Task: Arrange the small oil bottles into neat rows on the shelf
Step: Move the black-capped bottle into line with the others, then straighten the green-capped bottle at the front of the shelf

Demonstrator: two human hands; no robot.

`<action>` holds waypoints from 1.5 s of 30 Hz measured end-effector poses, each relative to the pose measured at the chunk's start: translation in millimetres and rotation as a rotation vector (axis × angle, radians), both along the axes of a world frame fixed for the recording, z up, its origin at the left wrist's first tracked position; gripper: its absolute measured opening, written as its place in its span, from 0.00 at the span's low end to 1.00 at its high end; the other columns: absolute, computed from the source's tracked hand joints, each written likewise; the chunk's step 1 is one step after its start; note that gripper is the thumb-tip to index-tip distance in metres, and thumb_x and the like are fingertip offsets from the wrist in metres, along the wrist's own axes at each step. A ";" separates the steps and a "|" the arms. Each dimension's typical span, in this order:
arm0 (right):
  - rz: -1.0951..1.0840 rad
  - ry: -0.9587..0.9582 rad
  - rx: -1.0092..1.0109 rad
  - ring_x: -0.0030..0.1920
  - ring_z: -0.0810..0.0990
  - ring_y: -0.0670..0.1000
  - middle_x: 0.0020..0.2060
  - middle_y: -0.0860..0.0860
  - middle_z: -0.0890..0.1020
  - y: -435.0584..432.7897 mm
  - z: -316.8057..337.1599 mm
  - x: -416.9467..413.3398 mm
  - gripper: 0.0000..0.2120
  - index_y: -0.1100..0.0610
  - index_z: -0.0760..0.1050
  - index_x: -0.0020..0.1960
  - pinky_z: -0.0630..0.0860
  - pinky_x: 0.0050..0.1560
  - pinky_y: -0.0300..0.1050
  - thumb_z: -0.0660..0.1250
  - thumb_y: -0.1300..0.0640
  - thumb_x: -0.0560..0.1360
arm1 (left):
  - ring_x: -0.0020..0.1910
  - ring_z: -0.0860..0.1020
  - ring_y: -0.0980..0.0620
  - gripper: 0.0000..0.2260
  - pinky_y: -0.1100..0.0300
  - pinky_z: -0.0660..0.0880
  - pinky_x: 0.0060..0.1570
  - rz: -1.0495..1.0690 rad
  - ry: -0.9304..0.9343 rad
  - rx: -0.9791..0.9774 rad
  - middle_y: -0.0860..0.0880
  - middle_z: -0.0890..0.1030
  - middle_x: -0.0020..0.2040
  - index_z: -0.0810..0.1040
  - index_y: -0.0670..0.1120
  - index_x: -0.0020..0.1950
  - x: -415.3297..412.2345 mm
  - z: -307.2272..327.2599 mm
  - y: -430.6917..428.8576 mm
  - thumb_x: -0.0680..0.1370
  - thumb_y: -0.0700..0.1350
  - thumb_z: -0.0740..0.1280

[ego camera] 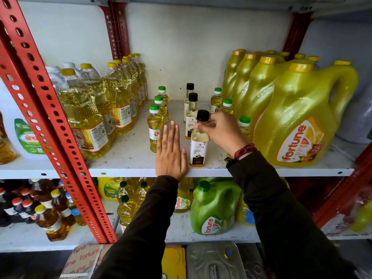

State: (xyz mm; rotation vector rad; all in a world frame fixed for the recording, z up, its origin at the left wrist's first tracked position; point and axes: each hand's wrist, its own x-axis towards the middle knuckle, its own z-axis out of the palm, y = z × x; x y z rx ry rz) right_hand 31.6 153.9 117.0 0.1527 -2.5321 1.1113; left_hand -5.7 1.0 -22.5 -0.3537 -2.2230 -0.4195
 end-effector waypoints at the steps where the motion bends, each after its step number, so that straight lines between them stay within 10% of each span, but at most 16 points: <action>1: 0.000 -0.004 -0.011 0.42 0.85 0.51 0.43 0.55 0.88 0.2 -0.2 -0.3 0.13 0.59 0.85 0.49 0.84 0.51 0.57 0.76 0.50 0.72 | 0.84 0.48 0.44 0.32 0.51 0.38 0.82 0.000 -0.001 -0.002 0.40 0.52 0.85 0.54 0.37 0.84 0.1 -0.1 0.0 0.81 0.51 0.49; 19: -0.078 0.092 -0.165 0.57 0.84 0.49 0.60 0.53 0.85 -10.5 28.0 21.0 0.37 0.58 0.79 0.63 0.81 0.62 0.46 0.82 0.41 0.60 | 0.84 0.46 0.46 0.31 0.51 0.39 0.82 0.006 0.009 0.042 0.40 0.53 0.84 0.53 0.38 0.84 8.4 1.3 -61.5 0.82 0.49 0.50; 36: 0.057 0.064 0.110 0.62 0.82 0.55 0.61 0.57 0.84 -126.1 22.3 -70.4 0.17 0.59 0.82 0.61 0.75 0.68 0.47 0.74 0.60 0.73 | 0.84 0.48 0.44 0.32 0.50 0.39 0.82 0.032 0.004 -0.059 0.41 0.51 0.85 0.52 0.38 0.84 -5.6 -5.7 -129.2 0.82 0.49 0.51; 45: -0.036 0.150 -0.021 0.39 0.83 0.47 0.40 0.52 0.86 -129.7 11.6 -66.6 0.16 0.56 0.84 0.49 0.81 0.48 0.41 0.81 0.53 0.65 | 0.84 0.49 0.43 0.32 0.49 0.42 0.83 0.033 0.004 -0.077 0.40 0.54 0.84 0.54 0.37 0.84 -5.8 -7.1 -129.6 0.81 0.49 0.51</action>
